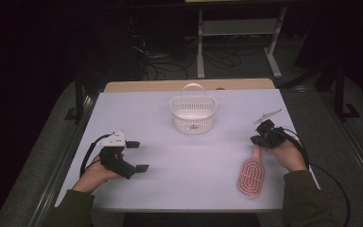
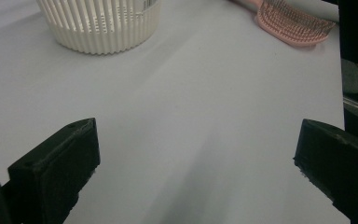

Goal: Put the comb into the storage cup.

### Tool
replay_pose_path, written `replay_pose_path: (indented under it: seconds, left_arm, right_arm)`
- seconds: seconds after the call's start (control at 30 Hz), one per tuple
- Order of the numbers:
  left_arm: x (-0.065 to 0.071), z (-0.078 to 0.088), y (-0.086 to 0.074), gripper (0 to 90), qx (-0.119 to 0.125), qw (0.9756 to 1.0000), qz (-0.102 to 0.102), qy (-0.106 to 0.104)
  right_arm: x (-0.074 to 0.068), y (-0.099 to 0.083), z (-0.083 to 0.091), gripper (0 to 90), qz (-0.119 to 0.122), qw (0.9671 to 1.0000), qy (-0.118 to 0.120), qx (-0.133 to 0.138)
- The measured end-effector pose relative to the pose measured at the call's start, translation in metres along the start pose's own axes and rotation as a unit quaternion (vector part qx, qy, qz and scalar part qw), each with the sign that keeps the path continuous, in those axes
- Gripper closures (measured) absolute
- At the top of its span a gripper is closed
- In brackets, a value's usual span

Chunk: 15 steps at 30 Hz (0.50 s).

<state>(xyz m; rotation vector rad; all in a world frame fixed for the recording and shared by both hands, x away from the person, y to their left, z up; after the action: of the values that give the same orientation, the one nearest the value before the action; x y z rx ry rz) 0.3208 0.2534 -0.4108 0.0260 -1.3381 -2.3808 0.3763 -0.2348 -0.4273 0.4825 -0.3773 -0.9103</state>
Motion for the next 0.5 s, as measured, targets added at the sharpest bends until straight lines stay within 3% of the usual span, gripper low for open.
replay_pose_path:
  seconds: [0.23, 0.5]
  left_arm:
    - [0.0006, -0.0007, 0.0000, 0.1, -0.002, 1.0000, 0.000, -0.002]
    - [0.0002, -0.0001, -0.0001, 0.1, 0.000, 1.0000, 0.000, -0.001]
  right_arm:
    - [-0.0054, -0.0006, -0.0032, 89.3, 0.015, 0.9997, -0.005, -0.016]
    - [0.0019, -0.0100, 0.0020, 89.4, 0.009, 0.9996, -0.016, -0.023]
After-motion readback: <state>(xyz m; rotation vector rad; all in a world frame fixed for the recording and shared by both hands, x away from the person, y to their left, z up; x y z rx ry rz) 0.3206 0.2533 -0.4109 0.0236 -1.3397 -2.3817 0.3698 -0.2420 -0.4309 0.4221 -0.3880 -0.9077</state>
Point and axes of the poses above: each handheld gripper's, and its own axes: z roughly backward along the jaws, y roughly out of its top, x roughly to its right, the point moved 1 cm from there along -z, roughly forward along the jaws, and after that the axes turned 5 degrees about -y, right-handed, at the moved point
